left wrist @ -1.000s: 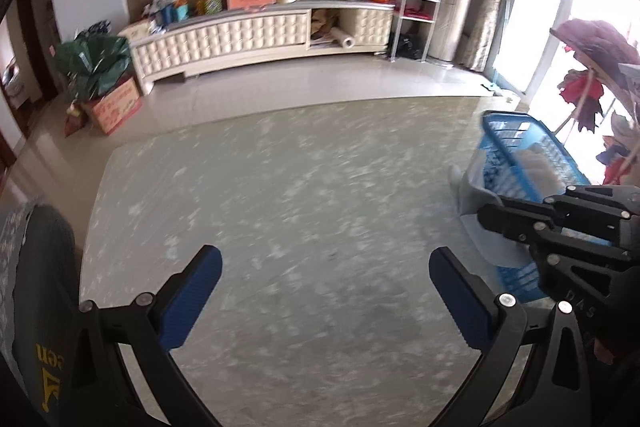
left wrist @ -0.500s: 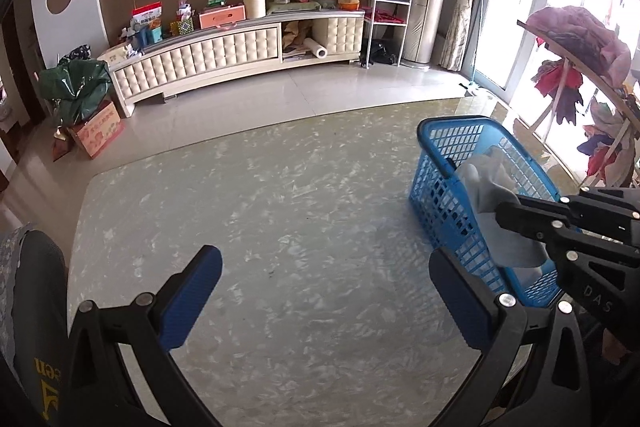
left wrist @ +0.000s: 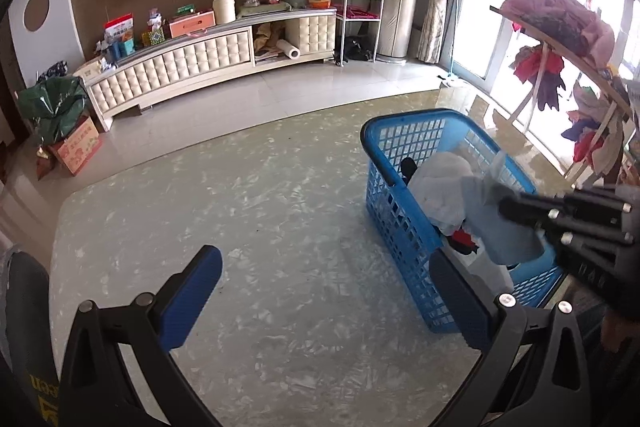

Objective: Organize soft objects
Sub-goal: 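Carry the light blue cloth over the basket and release it with the right gripper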

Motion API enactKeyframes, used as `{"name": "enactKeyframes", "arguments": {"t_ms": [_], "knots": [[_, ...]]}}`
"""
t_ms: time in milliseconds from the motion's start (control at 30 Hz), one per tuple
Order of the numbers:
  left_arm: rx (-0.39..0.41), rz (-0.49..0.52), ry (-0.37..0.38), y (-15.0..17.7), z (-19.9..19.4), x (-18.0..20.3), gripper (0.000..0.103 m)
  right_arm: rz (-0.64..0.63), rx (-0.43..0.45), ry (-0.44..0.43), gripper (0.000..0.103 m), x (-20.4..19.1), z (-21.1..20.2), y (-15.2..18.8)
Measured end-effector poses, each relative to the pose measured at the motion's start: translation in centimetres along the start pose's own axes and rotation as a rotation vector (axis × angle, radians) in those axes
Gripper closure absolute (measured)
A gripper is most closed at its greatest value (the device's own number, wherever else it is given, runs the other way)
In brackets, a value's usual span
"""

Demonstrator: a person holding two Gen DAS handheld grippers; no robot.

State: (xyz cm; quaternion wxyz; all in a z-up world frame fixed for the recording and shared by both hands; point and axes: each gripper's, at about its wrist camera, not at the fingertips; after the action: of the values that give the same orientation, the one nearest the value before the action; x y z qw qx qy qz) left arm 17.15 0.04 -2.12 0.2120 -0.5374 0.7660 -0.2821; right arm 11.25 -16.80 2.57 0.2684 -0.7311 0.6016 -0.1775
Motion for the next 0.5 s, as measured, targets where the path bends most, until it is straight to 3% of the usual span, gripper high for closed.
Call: {"name": "enactKeyframes", "arguments": {"t_ms": [100,233,500], "knots": [[-0.008,-0.007,0.005,-0.1,0.3,-0.2,0.0,0.017,0.015,0.021,0.099,0.7,-0.6,-0.1],[-0.01,-0.015,0.007,-0.3,0.5,-0.3,0.0,-0.007,0.041,0.11,0.099,1.2,-1.1,0.2],[-0.046,-0.001,0.002,0.0,1.7,-0.2,0.0,0.026,-0.05,0.082,0.099,2.0,2.6,1.3]]}}
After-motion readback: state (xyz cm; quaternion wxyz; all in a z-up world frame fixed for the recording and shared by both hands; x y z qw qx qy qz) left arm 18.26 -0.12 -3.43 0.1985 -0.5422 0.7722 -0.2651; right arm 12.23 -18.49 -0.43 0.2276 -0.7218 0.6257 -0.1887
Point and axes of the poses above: each gripper's, at about its wrist camera, not at the fingertips, and z roughly the way its jaws point, x to its right, y to its underside, and after that the axes turned 4 degrees about z, right-handed
